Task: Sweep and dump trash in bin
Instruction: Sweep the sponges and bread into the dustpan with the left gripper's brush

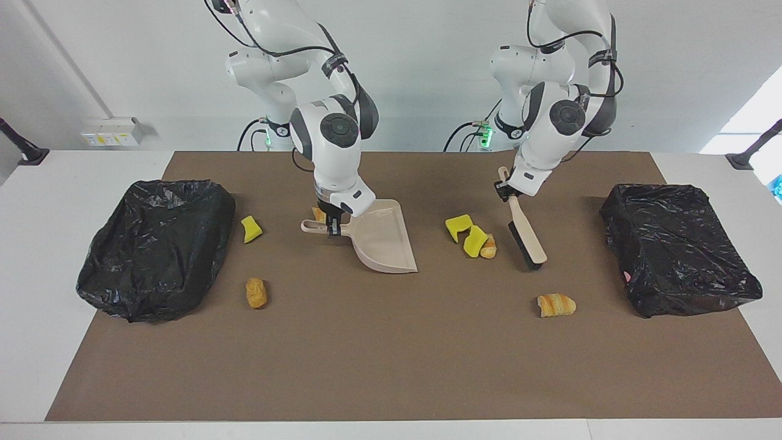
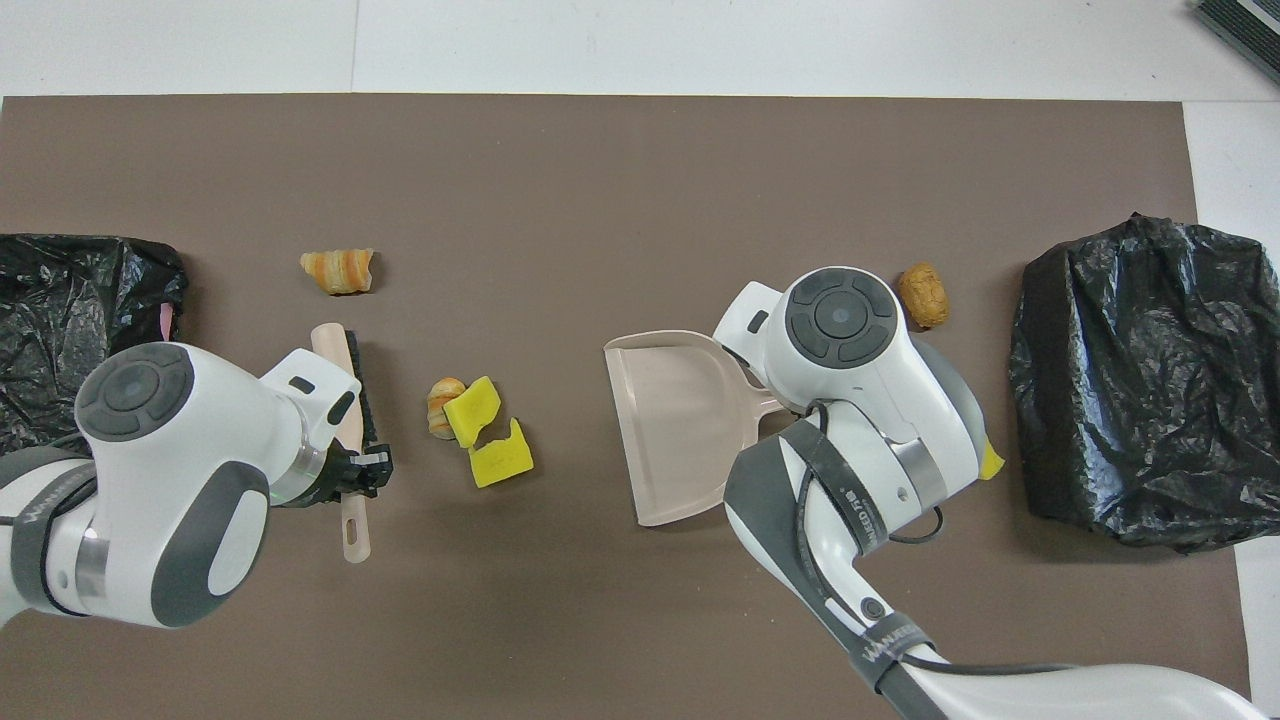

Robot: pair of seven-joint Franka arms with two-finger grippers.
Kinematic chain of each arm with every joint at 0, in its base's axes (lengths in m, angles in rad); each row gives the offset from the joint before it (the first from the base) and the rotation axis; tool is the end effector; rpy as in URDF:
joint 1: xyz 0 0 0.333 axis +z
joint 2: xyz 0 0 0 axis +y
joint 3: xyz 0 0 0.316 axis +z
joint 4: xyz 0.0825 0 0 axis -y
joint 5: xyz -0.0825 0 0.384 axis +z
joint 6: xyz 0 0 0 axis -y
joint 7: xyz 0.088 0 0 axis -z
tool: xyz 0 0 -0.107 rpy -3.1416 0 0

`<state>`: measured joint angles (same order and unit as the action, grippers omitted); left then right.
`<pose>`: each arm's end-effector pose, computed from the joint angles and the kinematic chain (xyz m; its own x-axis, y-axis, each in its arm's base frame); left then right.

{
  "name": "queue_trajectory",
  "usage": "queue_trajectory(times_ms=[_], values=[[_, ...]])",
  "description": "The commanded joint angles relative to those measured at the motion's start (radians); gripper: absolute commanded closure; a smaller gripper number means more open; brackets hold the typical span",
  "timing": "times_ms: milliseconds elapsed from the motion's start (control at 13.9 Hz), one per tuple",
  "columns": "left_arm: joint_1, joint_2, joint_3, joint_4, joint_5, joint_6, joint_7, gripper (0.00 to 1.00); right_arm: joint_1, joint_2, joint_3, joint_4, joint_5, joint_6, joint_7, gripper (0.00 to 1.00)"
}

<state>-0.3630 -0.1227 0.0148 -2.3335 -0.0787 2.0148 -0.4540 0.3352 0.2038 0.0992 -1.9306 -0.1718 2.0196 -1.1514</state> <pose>0.4365 -0.1634 0.3716 0.9680 0.1455 -0.2045 0.1429 -0.9893 -0.0276 0.5393 0.2370 0.3751 -0.1007 0.9817 -0.1618 0.9941 0.0927 -0.0565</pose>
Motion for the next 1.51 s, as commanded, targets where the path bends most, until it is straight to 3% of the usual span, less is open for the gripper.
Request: queue_trajectory(times_ms=[0, 934, 1437], values=[[-0.118, -0.020, 0.005, -0.049, -0.010, 0.045, -0.076, 1.00, 0.001, -0.033, 0.004, -0.048, -0.031, 0.025, 0.074, 1.00], [-0.399, -0.008, 0.001, -0.026, -0.216, 0.248, -0.275, 1.00, -0.001, -0.035, 0.004, -0.050, -0.031, 0.024, 0.076, 1.00], [-0.418, -0.003, 0.008, 0.023, -0.262, 0.214, -0.310, 1.00, -0.001, -0.035, 0.004, -0.050, -0.031, 0.025, 0.076, 1.00]])
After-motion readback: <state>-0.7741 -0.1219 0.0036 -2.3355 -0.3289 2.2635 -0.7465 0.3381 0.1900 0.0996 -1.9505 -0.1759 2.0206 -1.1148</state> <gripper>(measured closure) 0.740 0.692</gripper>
